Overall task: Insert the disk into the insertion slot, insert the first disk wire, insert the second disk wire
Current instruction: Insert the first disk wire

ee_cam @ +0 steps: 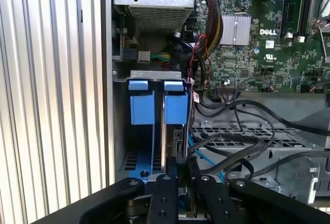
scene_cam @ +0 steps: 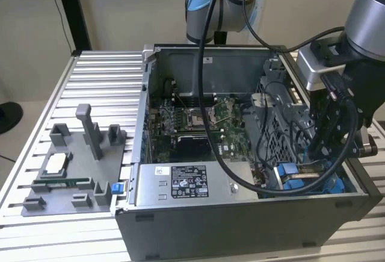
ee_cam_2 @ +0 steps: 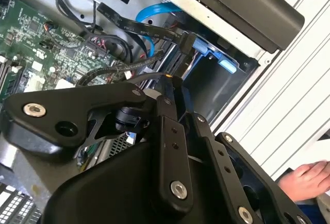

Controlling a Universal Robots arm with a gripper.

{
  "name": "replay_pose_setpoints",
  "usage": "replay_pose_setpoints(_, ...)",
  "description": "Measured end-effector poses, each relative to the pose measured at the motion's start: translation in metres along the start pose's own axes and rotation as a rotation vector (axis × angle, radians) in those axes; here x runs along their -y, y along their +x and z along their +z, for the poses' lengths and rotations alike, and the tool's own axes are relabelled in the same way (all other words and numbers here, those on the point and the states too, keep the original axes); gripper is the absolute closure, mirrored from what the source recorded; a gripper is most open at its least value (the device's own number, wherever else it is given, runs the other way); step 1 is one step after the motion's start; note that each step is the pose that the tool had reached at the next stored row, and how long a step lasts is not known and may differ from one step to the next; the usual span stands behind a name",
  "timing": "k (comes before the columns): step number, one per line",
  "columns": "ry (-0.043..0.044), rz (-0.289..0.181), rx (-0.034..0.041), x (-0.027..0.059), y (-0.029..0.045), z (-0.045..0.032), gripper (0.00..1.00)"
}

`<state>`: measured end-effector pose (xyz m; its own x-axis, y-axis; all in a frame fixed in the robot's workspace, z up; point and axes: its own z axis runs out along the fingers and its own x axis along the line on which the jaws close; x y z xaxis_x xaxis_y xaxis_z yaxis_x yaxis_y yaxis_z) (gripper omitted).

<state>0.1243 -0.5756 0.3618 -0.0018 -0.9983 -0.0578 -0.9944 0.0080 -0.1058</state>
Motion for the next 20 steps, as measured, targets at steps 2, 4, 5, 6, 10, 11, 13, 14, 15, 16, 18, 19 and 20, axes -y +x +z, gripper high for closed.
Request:
replay_pose_setpoints(2,0.0013,0.000,-0.0001,0.0000,0.0000,0.0000,1.00)
replay_pose_setpoints(4,0.0155,-0.001,0.0000,-0.0011,0.0000,0.0006,1.00)
replay_pose_setpoints(5,0.0246,-0.001,-0.0002,-0.0022,0.0000,0.0010,1.00)
replay_pose_setpoints(6,0.0346,-0.002,-0.0003,-0.0043,0.0001,0.0016,1.00)
replay_pose_setpoints(10,0.0726,-0.004,-0.0022,-0.0127,-0.0006,0.0038,1.00)
replay_pose_setpoints(11,0.0818,-0.005,-0.0034,-0.0130,-0.0015,0.0043,1.00)
replay_pose_setpoints(13,0.0966,-0.006,-0.0060,-0.0132,-0.0032,0.0059,1.00)
replay_pose_setpoints(14,0.1017,-0.007,-0.0067,-0.0134,-0.0039,0.0071,1.00)
replay_pose_setpoints(15,0.1041,-0.007,-0.0063,-0.0135,-0.0040,0.0087,1.00)
replay_pose_setpoints(16,0.1062,-0.007,-0.0066,-0.0137,-0.0039,0.0105,1.00)
replay_pose_setpoints(18,0.1096,-0.007,-0.0067,-0.0141,-0.0039,0.0137,1.00)
replay_pose_setpoints(19,0.1118,-0.007,-0.0066,-0.0143,-0.0038,0.0152,1.00)
replay_pose_setpoints(20,0.1143,-0.007,-0.0067,-0.0143,-0.0039,0.0162,1.00)
